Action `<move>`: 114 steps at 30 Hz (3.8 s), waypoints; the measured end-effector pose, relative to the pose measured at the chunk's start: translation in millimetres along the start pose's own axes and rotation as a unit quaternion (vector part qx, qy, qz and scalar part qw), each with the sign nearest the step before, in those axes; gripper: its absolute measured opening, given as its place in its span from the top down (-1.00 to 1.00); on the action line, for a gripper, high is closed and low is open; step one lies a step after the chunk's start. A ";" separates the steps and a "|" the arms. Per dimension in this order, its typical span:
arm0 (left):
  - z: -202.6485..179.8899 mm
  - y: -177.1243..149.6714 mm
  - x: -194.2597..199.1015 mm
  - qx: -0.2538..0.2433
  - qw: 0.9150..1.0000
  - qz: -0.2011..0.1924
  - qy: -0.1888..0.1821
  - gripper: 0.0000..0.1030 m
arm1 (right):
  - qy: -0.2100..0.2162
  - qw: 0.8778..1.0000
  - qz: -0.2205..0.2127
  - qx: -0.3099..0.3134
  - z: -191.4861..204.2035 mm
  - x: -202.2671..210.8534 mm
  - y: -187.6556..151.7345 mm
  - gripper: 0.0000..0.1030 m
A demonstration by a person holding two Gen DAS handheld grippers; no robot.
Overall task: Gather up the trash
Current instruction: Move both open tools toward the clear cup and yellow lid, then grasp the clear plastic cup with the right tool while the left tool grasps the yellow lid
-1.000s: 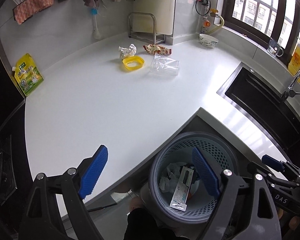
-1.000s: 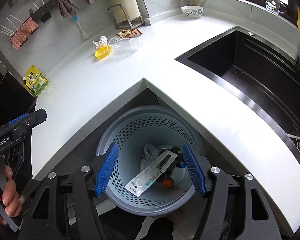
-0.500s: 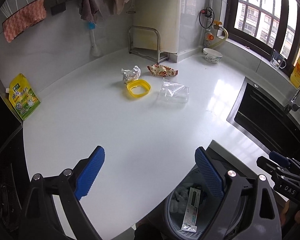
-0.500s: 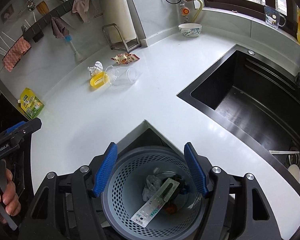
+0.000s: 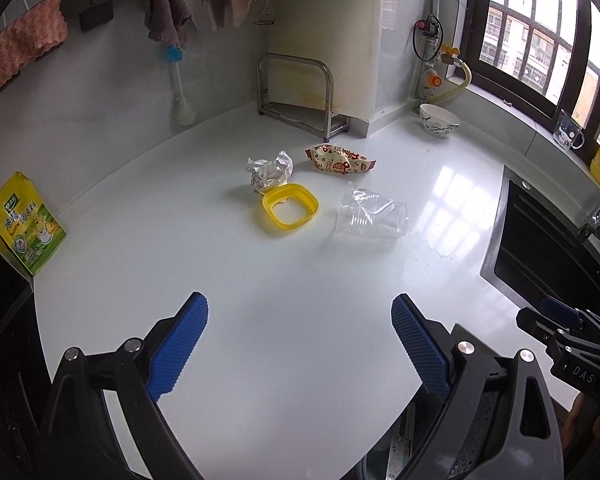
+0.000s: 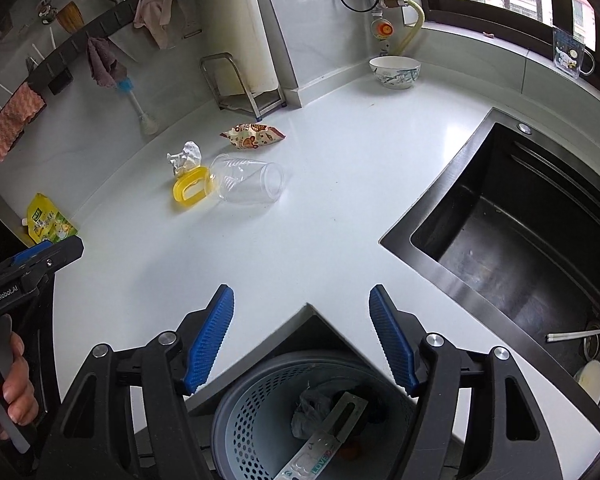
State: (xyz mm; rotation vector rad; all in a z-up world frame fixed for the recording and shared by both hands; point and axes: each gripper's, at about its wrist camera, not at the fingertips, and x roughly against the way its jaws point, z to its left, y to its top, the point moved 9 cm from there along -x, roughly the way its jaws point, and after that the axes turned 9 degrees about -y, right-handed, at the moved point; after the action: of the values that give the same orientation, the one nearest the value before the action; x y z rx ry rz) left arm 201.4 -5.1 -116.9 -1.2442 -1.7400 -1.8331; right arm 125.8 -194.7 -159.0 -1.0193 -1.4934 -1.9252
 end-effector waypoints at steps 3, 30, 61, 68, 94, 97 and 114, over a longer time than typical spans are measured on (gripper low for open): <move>9.3 7.3 -8.4 -0.010 1.000 -0.002 0.004 -0.77 | -0.007 1.000 0.002 0.008 7.3 -10.5 10.5 -0.31; 47.2 7.3 -18.1 0.157 0.983 -0.027 0.086 -0.78 | 0.094 0.972 0.015 0.216 45.9 -66.5 71.1 -0.34; 62.4 5.6 -100.7 0.187 0.977 -0.015 0.102 -0.81 | 0.148 0.867 0.031 0.474 130.3 -181.2 81.8 -0.50; 64.5 9.7 -105.5 0.185 0.977 -0.014 0.104 -0.81 | 0.159 0.879 0.034 0.449 137.3 -184.5 92.1 -0.49; 50.3 59.0 -196.2 0.197 0.975 0.008 0.098 -0.81 | 0.096 0.981 0.024 0.169 12.2 -178.1 142.5 -0.35; 52.3 60.9 -206.7 0.196 0.975 0.016 0.106 -0.81 | 0.091 0.983 0.023 0.159 1.1 -176.2 140.9 -0.35; 58.9 58.6 -215.3 0.203 0.973 0.020 0.112 -0.34 | 0.094 0.985 0.015 0.144 0.6 -158.5 127.9 -0.35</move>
State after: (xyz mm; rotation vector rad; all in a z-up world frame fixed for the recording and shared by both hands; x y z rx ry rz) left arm 388.3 -32.5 -249.5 -0.8679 -1.8246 -1.4319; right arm 317.8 -239.0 -210.4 -0.7083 -1.5779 -1.6710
